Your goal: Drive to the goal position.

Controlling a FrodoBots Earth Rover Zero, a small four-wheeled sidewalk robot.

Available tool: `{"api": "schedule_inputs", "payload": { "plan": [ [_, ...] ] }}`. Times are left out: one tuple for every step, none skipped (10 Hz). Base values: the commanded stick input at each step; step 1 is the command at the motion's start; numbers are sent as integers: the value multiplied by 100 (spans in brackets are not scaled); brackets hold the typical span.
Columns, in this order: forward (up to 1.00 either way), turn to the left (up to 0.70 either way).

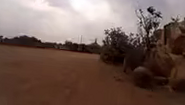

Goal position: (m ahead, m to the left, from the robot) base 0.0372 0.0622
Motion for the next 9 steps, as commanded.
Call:
{"api": "schedule_inputs", "payload": {
  "plan": [
    [50,0],
    [50,0],
    [50,0],
    [50,0],
    [50,0],
    [50,0],
    [50,0],
    [50,0],
    [50,0]
  ]
}}
